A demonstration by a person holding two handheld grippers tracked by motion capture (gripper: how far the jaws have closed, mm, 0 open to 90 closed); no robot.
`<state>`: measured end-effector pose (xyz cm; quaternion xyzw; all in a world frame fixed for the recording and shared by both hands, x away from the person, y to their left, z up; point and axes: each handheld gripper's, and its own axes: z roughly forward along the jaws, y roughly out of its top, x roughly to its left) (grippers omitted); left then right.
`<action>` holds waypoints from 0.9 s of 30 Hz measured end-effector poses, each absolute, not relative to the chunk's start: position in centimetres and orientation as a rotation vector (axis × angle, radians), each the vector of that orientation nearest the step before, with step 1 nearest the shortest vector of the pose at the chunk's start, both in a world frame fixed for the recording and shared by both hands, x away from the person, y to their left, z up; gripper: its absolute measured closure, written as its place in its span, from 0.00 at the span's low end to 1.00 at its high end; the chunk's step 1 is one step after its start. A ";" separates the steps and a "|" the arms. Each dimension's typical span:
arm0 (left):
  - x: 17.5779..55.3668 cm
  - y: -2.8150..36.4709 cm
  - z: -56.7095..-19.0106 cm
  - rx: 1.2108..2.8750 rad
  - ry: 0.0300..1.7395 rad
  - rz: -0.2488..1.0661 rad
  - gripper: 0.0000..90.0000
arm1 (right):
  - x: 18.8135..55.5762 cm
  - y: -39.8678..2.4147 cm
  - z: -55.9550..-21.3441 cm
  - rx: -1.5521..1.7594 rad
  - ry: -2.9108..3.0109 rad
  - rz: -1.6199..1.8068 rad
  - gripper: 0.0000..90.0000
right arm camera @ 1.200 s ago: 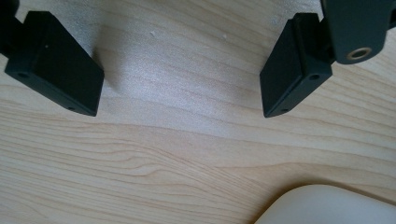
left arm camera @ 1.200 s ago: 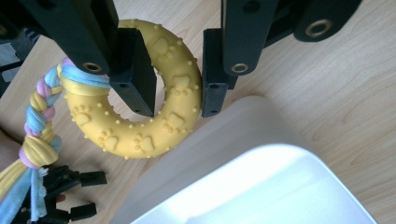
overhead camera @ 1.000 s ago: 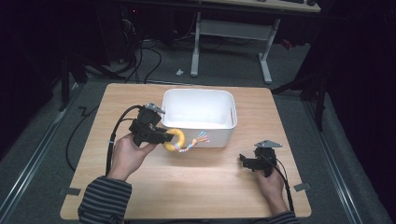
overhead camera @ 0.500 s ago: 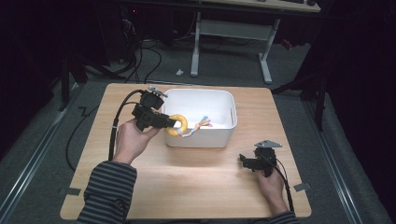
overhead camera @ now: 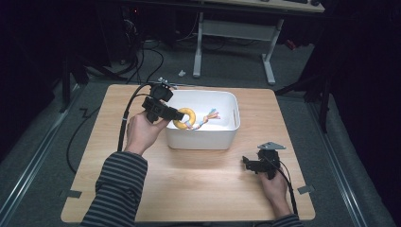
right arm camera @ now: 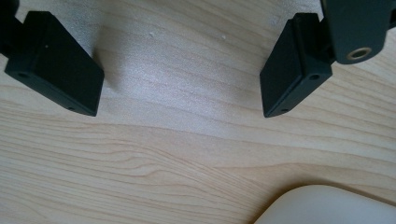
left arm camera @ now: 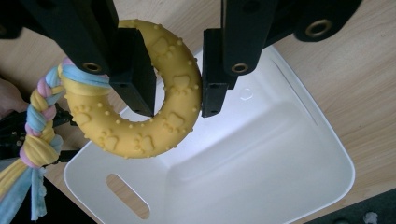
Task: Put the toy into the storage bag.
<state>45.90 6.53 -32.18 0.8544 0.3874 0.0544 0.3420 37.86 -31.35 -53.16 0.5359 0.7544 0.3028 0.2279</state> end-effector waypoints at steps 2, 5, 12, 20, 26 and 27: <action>46.4 6.6 -32.5 2.213 1.027 0.136 0.74 | 37.8 -31.3 -53.2 1.480 2.076 0.834 0.15; 46.7 6.5 -32.7 2.209 1.037 0.129 0.74 | 37.8 -31.3 -53.2 1.480 2.077 0.834 0.15; 47.8 5.9 -33.3 2.216 1.066 0.130 0.74 | 37.8 -31.3 -53.2 1.480 2.077 0.834 0.15; 49.3 4.4 -34.3 2.239 1.101 0.127 0.74 | 37.8 -31.3 -53.2 1.477 2.079 0.835 0.15; 49.9 3.9 -34.9 2.235 1.127 0.125 0.74 | 37.8 -31.3 -53.2 1.477 2.079 0.835 0.15; 50.0 3.9 -35.0 2.235 1.131 0.131 0.74 | 37.8 -31.3 -53.2 1.476 2.080 0.835 0.15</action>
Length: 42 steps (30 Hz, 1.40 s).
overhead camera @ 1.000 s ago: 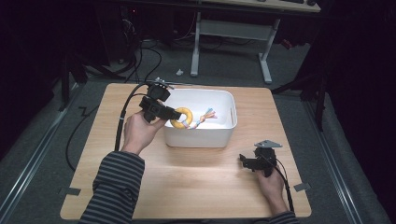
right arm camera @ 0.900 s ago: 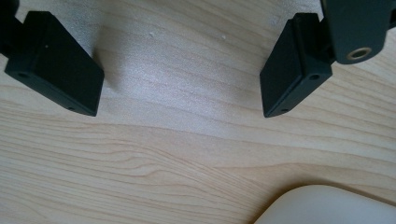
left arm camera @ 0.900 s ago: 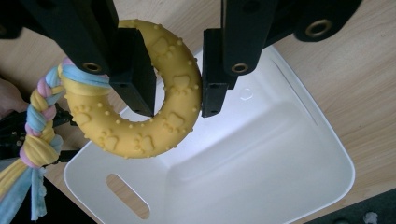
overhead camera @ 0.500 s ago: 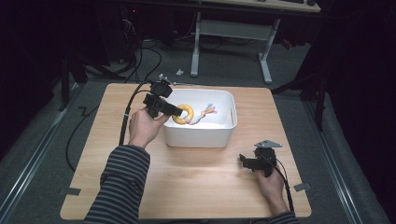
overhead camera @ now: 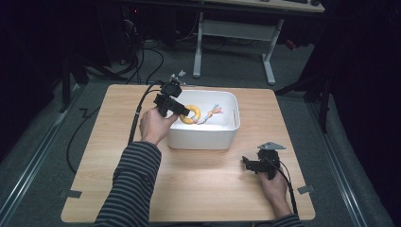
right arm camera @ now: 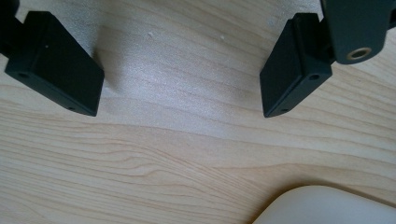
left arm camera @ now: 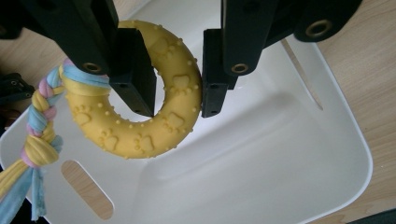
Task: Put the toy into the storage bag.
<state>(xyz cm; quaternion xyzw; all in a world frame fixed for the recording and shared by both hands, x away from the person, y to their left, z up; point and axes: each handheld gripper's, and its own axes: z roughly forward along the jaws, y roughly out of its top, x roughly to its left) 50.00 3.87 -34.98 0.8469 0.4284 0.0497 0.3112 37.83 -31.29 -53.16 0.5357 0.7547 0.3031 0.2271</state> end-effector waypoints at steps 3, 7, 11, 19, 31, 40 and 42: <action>50.4 3.7 -35.3 2.225 1.155 0.125 0.74 | 37.8 -31.3 -53.2 1.475 2.080 0.836 0.15; 50.9 3.2 -36.0 2.254 1.186 0.132 0.74 | 37.8 -31.3 -53.2 1.473 2.081 0.837 0.15; 51.0 2.8 -36.3 2.266 1.197 0.144 0.74 | 37.8 -31.3 -53.2 1.475 2.081 0.836 0.15; 51.0 1.8 -36.9 2.295 1.213 0.157 0.74 | 37.8 -31.3 -53.2 1.469 2.083 0.837 0.16; 50.6 1.6 -37.8 2.325 1.218 0.145 0.74 | 37.8 -31.3 -53.2 1.469 2.084 0.838 0.16; 50.2 1.0 -37.9 2.356 1.192 0.140 0.77 | 37.8 -31.3 -53.2 1.468 2.084 0.838 0.16; 50.2 1.0 -38.0 2.366 1.193 0.139 0.77 | 37.8 -31.3 -53.2 1.467 2.084 0.838 0.16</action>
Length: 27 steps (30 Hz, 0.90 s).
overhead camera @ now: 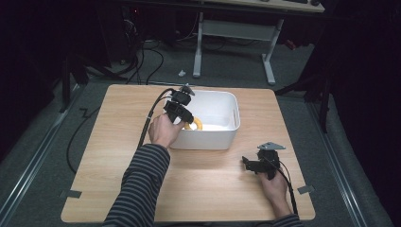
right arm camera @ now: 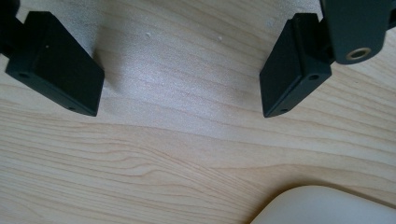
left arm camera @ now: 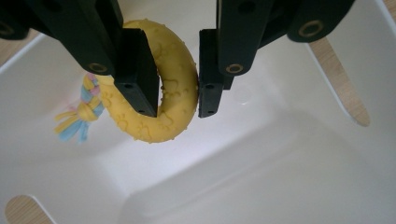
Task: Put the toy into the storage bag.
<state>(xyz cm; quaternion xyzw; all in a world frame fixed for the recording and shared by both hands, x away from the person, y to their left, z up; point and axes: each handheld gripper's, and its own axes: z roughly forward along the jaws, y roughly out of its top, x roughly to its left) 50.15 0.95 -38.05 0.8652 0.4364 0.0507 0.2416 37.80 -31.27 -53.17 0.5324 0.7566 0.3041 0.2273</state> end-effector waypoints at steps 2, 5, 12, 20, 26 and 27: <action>50.1 1.0 -38.1 2.363 1.191 0.131 0.77 | 37.8 -31.3 -53.2 1.469 2.084 0.839 0.16; 50.1 1.1 -38.2 2.365 1.189 0.122 0.77 | 37.8 -31.3 -53.2 1.469 2.084 0.839 0.16; 50.2 1.3 -38.3 2.355 1.199 0.102 0.72 | 37.8 -31.3 -53.2 1.469 2.084 0.839 0.16; 49.0 2.4 -37.1 2.284 1.169 0.199 0.49 | 37.8 -31.3 -53.2 1.467 2.085 0.839 0.16; 48.3 3.5 -36.2 2.236 1.154 0.250 0.44 | 37.8 -31.3 -53.2 1.466 2.085 0.839 0.16; 48.0 4.0 -35.8 2.217 1.146 0.267 0.44 | 37.8 -31.3 -53.2 1.466 2.085 0.839 0.16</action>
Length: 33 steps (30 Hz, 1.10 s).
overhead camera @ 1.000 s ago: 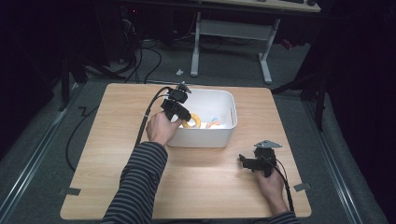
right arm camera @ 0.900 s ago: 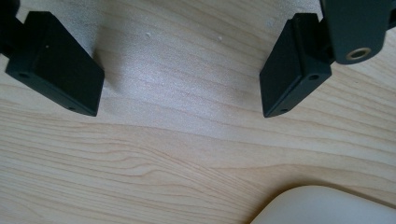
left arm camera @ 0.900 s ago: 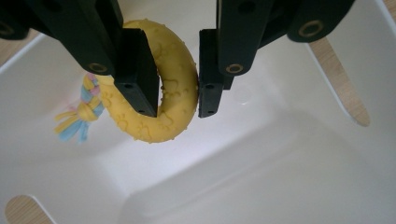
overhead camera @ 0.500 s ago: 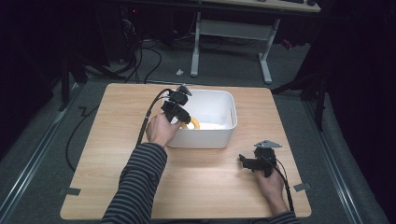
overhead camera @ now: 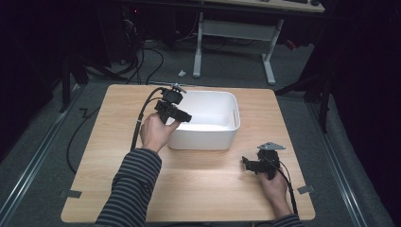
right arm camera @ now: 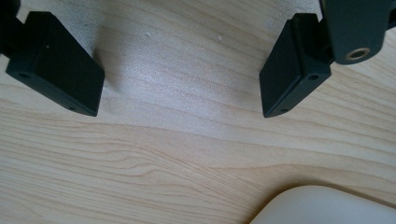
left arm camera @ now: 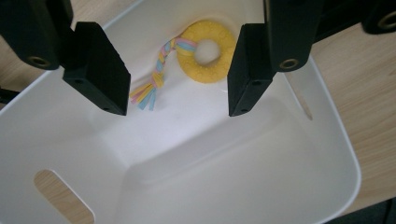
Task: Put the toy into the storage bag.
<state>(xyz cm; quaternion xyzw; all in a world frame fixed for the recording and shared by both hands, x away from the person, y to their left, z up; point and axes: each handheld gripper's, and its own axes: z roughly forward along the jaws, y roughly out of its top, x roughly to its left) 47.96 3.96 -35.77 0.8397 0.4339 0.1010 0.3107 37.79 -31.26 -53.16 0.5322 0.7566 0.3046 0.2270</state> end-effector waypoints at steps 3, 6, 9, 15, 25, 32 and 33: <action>47.7 4.4 -35.4 2.194 1.143 0.283 0.43 | 37.8 -31.3 -53.2 1.466 2.085 0.839 0.16; 47.2 5.4 -34.9 2.161 1.146 0.312 0.42 | 37.8 -31.3 -53.2 1.466 2.085 0.840 0.16; 47.0 6.1 -34.8 2.137 1.155 0.310 0.41 | 37.8 -31.3 -53.2 1.467 2.085 0.839 0.16; 46.6 7.9 -35.0 2.115 1.168 0.326 0.41 | 37.8 -31.3 -53.2 1.466 2.085 0.839 0.16; 45.5 10.7 -34.7 2.082 1.177 0.362 0.39 | 37.8 -31.3 -53.2 1.466 2.085 0.838 0.16; 44.8 12.5 -34.8 2.060 1.195 0.378 0.35 | 37.8 -31.2 -53.2 1.467 2.084 0.839 0.16; 44.6 13.0 -34.8 2.058 1.202 0.382 0.35 | 37.8 -31.3 -53.2 1.466 2.084 0.838 0.16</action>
